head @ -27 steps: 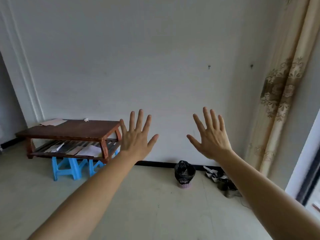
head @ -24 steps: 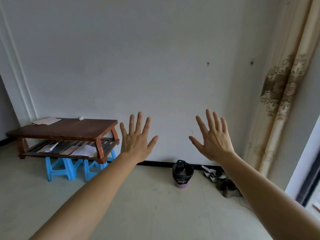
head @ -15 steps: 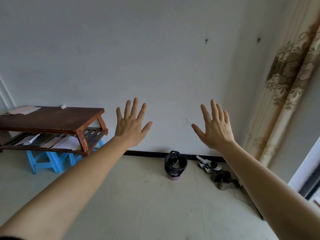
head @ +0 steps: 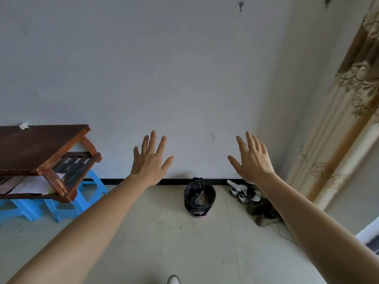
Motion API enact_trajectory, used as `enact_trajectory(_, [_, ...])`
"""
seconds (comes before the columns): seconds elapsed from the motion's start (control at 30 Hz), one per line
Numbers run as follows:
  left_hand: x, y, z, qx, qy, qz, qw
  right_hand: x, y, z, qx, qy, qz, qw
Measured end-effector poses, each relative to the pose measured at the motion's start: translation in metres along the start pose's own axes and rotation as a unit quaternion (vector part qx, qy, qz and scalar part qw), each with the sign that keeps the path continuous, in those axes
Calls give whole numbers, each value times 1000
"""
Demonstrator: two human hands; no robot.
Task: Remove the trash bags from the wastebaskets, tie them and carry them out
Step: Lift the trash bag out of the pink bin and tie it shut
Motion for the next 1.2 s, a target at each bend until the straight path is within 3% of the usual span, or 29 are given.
enact_trajectory(0.33, [166,-222,-2,32,41,138,989,152,-180,-30,74,-39,123,989])
enact_trajectory(0.57, [250,-318,-46,44,90,229,968,258,-220,-70,134,-113,220,960])
enact_trajectory(0.77, [351,-355,-69,-61,148,310,937,376,-259,-117,172,-160,300,924])
enact_trajectory(1.07, [520,-370,-86,-80,168,439,879,571,-234,-107,276,-267,433,816])
enact_trajectory(1.2, [629,-386,-93,-83,196,442,871,671,-199,-83,403,-338,445,725])
Point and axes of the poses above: each hand's wrist, its own y-axis away from the middle knuckle, its own x-axis out of the palm, z = x × y, the point moved 7 cm from there along -y, towards the middle knuckle, and after that the axes turned 3 degrees about -y, right-handed, at the moved point
